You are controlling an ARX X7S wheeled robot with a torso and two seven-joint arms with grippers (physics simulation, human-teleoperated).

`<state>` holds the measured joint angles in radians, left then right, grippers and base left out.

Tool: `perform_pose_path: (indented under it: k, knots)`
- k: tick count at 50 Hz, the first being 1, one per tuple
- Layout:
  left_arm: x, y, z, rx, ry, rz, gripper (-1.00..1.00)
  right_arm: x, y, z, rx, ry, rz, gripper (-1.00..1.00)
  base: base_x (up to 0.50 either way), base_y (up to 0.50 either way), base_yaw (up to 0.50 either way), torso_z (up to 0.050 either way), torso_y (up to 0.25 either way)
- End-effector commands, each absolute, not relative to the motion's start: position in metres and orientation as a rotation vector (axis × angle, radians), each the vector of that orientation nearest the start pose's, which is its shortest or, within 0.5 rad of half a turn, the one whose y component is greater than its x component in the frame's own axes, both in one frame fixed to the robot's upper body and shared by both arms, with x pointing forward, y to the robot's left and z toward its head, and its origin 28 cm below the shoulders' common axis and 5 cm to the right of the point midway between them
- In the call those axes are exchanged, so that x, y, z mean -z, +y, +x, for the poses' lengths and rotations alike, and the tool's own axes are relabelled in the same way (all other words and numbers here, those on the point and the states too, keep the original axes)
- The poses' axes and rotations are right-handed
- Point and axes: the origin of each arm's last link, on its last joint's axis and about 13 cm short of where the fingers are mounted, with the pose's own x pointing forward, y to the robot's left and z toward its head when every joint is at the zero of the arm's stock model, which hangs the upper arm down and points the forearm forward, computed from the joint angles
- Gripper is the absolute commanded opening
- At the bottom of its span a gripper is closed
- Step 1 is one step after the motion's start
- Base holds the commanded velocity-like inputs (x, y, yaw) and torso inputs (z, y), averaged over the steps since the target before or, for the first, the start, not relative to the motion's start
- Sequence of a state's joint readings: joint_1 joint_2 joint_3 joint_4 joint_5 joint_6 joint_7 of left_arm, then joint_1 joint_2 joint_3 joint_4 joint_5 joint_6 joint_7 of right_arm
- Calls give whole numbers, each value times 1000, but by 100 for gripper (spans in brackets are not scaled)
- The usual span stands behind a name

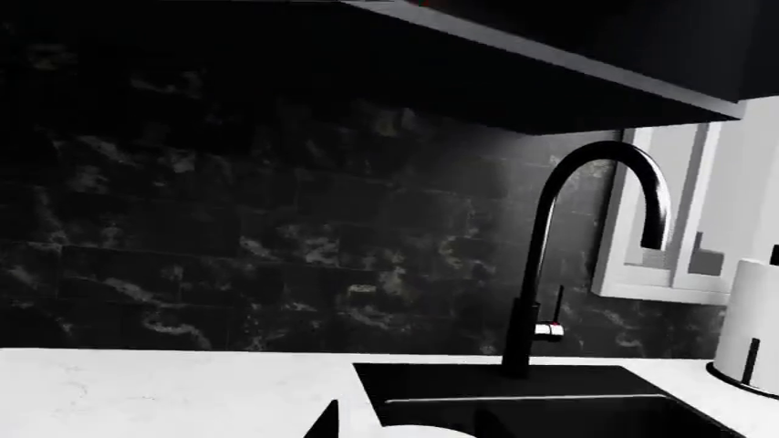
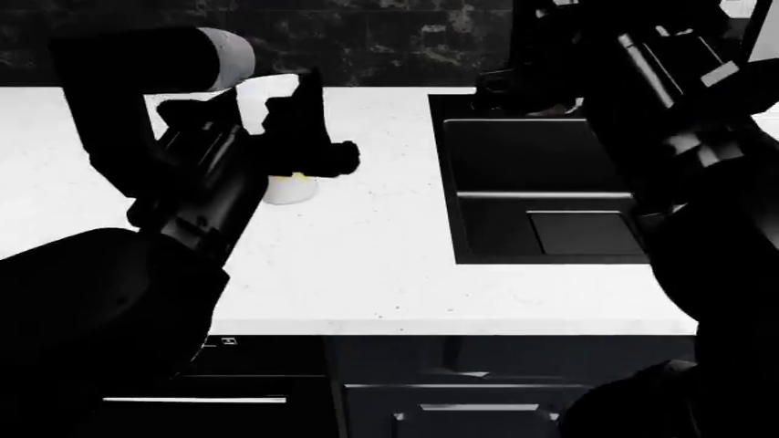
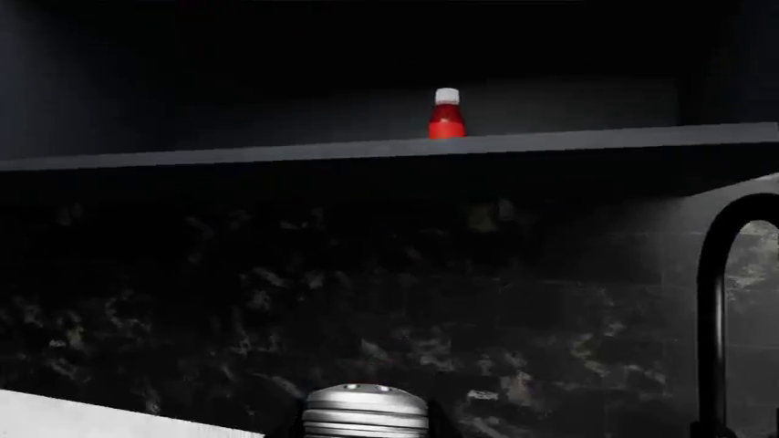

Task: Pick and place the shaker into the drawer. Then close the cabinet.

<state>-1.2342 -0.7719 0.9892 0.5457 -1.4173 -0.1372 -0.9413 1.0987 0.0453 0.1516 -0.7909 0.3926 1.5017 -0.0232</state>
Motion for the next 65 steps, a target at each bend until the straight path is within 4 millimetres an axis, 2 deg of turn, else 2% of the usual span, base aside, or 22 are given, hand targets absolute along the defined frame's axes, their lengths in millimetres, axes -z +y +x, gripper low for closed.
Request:
perform_pose_path:
  k: [1,13,27,40,65]
  knots:
    - [-240,185,188,298,-130,-243,-100,-251,-94,199,-270,-279,80,-100,0,0,0,0,0]
    - [-224,186,184,290,-96,-241,-100,-229,-99,189,-209,-213,108,-100,0,0,0,0,1]
    - [-204,188,176,267,-47,-243,-100,-213,-101,187,-177,-182,121,-100,0,0,0,0,0]
    - [-200,189,174,263,-31,-247,-100,-218,-100,186,-215,-233,161,-100,0,0,0,1,1]
    - [-202,187,171,274,-33,-239,-100,-214,-95,189,-241,-198,157,-100,-93,494,0,0,0]
